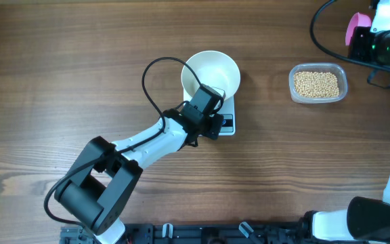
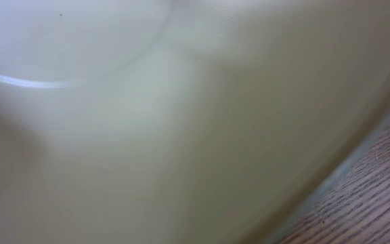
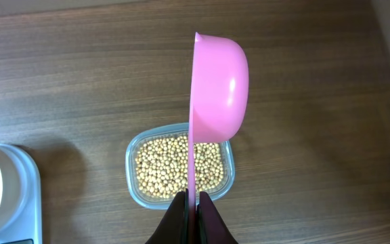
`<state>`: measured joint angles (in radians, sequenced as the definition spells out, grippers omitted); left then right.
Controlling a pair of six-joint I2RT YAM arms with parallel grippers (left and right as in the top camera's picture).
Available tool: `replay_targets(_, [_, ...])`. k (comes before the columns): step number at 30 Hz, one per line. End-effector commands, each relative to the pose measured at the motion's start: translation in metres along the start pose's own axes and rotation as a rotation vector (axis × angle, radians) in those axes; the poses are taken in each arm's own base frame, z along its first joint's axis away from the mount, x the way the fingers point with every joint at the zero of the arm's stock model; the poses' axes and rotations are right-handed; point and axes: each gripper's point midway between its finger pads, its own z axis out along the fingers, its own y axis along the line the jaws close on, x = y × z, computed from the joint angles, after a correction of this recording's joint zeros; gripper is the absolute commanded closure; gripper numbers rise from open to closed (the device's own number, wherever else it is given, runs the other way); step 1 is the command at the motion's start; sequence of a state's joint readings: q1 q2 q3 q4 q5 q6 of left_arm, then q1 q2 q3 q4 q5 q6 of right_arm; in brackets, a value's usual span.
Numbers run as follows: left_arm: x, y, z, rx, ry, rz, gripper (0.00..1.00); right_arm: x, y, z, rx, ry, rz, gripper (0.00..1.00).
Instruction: Scoop item into bowl and weigh 150g on scale
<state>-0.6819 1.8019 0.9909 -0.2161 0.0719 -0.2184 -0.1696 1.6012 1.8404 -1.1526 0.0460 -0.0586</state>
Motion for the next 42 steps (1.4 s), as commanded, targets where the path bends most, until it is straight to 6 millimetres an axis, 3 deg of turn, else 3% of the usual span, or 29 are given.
replay_targets(1, [0.0065, 0.0033, 0.0051, -0.017, 0.015, 0.007, 0.96, 0.0017, -0.0038, 0.0052, 0.01, 0.014, -0.012, 0.96])
replay_targets(42, [0.0082, 0.0043, 0.0121, -0.018, 0.019, 0.006, 0.96, 0.0017, -0.0038, 0.0052, 0.01, 0.014, -0.012, 0.96])
